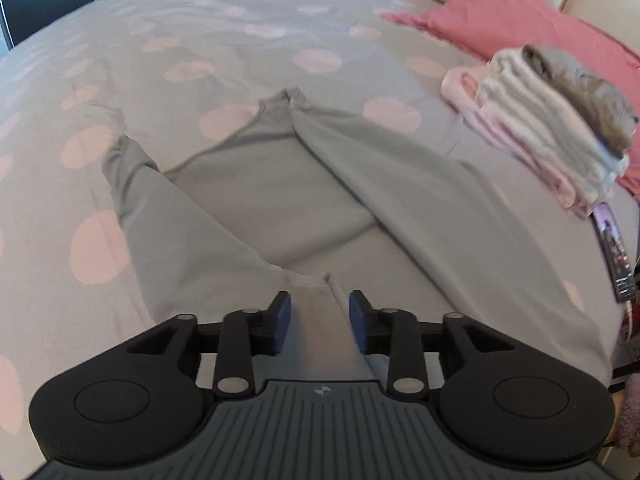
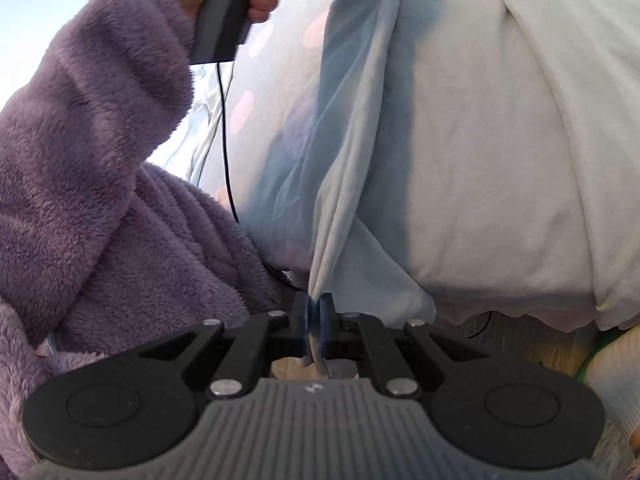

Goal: Fold clothes

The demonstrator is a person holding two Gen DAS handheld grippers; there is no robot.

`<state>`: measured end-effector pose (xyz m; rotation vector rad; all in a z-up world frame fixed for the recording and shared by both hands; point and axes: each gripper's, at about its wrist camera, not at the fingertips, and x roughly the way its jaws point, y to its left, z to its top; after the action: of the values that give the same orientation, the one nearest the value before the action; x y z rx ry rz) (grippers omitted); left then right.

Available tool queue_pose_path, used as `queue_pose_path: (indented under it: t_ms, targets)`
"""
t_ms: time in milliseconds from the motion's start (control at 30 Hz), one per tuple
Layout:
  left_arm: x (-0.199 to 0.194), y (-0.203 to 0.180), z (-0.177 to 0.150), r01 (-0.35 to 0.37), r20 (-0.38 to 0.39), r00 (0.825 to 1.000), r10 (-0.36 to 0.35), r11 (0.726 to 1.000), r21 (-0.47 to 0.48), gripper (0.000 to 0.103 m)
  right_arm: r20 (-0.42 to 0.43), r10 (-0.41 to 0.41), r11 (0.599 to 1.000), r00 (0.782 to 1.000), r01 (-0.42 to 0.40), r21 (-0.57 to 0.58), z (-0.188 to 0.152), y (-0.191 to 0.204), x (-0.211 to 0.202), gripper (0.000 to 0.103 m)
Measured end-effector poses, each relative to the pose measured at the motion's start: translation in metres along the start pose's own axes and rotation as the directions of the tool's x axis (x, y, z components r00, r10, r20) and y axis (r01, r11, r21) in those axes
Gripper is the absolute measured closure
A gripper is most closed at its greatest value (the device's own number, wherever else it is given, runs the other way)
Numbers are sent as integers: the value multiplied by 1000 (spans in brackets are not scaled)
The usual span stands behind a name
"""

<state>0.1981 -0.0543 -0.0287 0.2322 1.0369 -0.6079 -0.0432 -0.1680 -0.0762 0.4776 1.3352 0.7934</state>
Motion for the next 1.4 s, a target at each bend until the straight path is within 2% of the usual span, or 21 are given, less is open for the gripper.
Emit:
queue_pose_path:
  t_ms: [67,167,267,433,533,667,900,933,1067,1133,1233,1300,1400]
  targets:
    - [-19,-2,-5,11,4,1000,-11,1000,-6,71,8,4,1000,1000,-4,-8,-3,5,1,97]
    - [-44,-15,-22,80,-31,996,-81,997,-23,71,21,4,999,1000,-3,-33,-7,16,5,97]
    - [-71,-35,-50,116,-81,990,-116,993,4,71,30,-12,998,999,14,-64,-11,26,6,97]
    - [-100,-58,-103,151,-174,973,-154,988,-29,71,43,-45,994,998,49,-97,-19,41,14,97]
    - [-107,-68,-126,160,-201,964,-173,984,-82,71,49,-72,989,996,78,-129,-25,53,19,97]
    - [-113,-79,-148,186,-206,954,-217,969,-160,57,54,-107,980,993,115,-165,-30,65,24,97]
    - [-98,-86,-165,157,-255,940,-227,951,-265,57,78,-122,965,989,137,-224,-18,52,-8,97]
    - [-95,-86,-167,158,-261,936,-234,946,-281,60,80,-118,963,990,133,-233,-15,40,-25,97]
    - [-92,-80,-171,187,-253,929,-271,932,-310,89,97,-94,958,991,116,-261,-11,36,-33,97]
    - [-92,-76,-173,182,-254,929,-268,931,-315,96,102,-82,959,991,107,-261,-12,35,-36,95]
    - [-94,-71,-177,176,-255,930,-266,928,-327,98,104,-78,960,991,103,-260,-11,34,-39,88]
    - [-99,-70,-178,176,-248,933,-261,931,-318,98,107,-101,954,989,126,-270,-8,34,-39,70]
    - [-106,-72,-176,180,-235,938,-256,937,-301,98,150,-197,933,969,233,-276,-5,26,-48,71]
